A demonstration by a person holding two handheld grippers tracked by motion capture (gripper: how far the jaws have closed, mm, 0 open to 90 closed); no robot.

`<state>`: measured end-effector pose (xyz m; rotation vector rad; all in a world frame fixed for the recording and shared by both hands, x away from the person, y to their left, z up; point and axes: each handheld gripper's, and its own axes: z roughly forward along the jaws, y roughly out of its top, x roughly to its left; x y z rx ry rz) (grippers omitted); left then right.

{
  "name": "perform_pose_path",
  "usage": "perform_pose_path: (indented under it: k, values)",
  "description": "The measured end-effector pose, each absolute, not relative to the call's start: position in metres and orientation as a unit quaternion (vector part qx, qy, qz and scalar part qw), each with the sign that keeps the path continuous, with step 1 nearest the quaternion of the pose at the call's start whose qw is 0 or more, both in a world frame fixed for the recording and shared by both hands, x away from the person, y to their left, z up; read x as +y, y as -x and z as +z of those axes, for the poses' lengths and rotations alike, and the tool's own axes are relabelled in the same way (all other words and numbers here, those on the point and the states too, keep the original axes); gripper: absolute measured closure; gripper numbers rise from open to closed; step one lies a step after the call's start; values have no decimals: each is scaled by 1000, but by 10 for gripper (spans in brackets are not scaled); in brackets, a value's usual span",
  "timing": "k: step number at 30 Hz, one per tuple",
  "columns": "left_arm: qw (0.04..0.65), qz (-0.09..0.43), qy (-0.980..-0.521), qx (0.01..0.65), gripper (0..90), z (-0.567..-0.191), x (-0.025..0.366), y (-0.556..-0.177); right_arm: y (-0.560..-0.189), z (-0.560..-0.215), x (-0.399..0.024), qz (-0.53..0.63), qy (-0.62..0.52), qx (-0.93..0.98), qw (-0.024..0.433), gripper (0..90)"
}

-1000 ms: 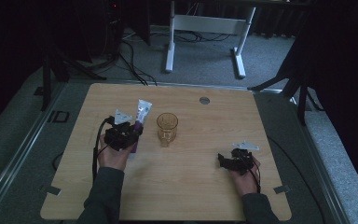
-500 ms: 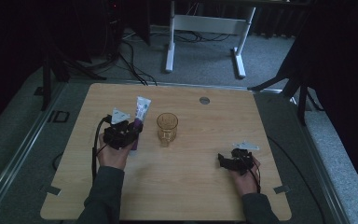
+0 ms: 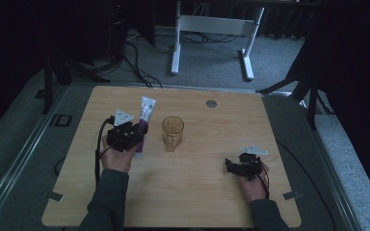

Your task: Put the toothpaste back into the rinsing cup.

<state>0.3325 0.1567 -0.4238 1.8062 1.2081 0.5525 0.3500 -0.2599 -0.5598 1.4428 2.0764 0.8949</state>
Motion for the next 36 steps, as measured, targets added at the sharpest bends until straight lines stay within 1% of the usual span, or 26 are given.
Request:
perform_pose_path:
  k: [36]
  values:
    - [475,230,-701,479,728,-415,159,-335,-350,-560,-260,325,-523,754,228,192]
